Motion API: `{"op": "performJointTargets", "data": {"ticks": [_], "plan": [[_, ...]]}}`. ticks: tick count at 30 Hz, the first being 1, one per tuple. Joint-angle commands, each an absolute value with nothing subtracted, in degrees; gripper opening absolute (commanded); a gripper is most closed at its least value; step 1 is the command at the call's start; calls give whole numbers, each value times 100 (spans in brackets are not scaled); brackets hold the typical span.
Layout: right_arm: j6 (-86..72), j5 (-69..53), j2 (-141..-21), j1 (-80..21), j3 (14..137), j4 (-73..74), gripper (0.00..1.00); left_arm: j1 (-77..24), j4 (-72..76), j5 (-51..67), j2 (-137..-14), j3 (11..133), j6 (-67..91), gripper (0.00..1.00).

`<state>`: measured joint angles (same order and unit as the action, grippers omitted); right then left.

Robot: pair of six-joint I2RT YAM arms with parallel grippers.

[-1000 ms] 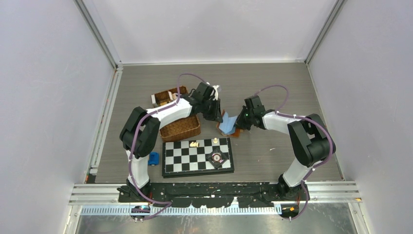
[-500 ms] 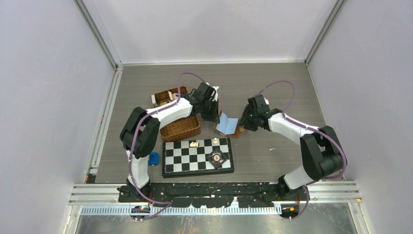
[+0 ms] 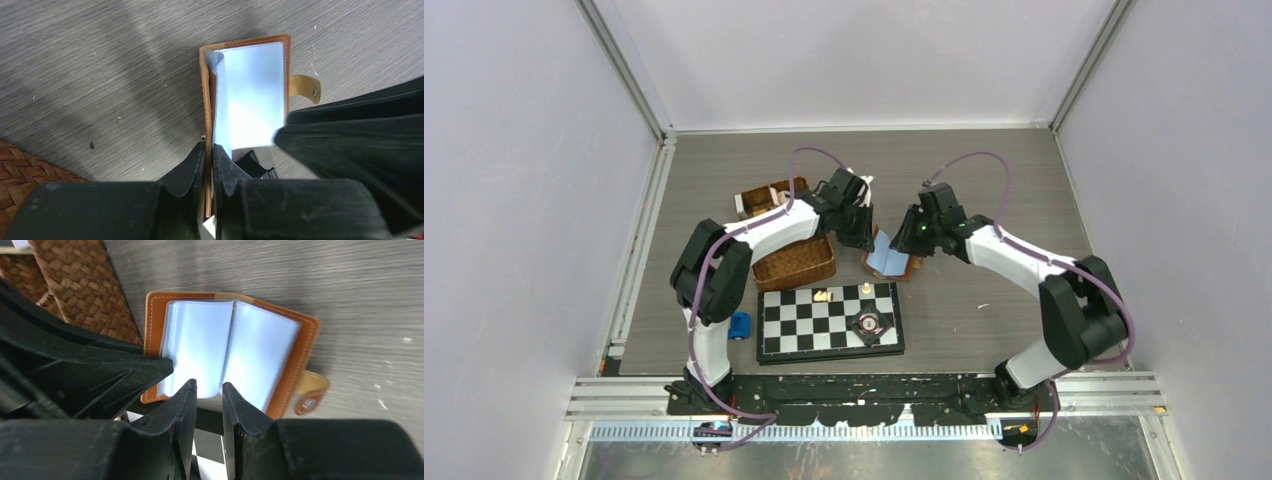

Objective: Put the credit cards into the card holder
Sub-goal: Open the card holder at the center of the board.

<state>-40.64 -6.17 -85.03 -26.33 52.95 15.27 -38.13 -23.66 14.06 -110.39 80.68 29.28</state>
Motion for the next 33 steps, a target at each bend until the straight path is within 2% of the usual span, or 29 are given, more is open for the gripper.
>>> {"op": "performJointTargets", "data": {"ticks": [1, 6, 11, 18, 25, 33], "plan": [[-4109, -968, -9073, -2809, 5580, 975, 29, -3793, -2567, 1246, -11072, 8445, 2692, 12], [-4134, -824, -9613, -2814, 5696, 853, 25, -3792, -2573, 1267, -10985, 8522, 2550, 18], [-4143, -846, -9982, -2821, 5754, 626, 25, -3788, -2708, 1203, -10848, 8713, 2361, 31], [-3906, -519, -10331, -2846, 5988, 981, 33, -3752, -2910, 862, -10341, 8622, 2193, 48], [-3619, 153, -10705, -3030, 6455, 1688, 40, -3507, -2926, 833, -9467, 8083, 2274, 54], [-3337, 1191, -11138, -3341, 7117, 2623, 42, -3033, -3154, 875, -8502, 7679, 2249, 61]]}}
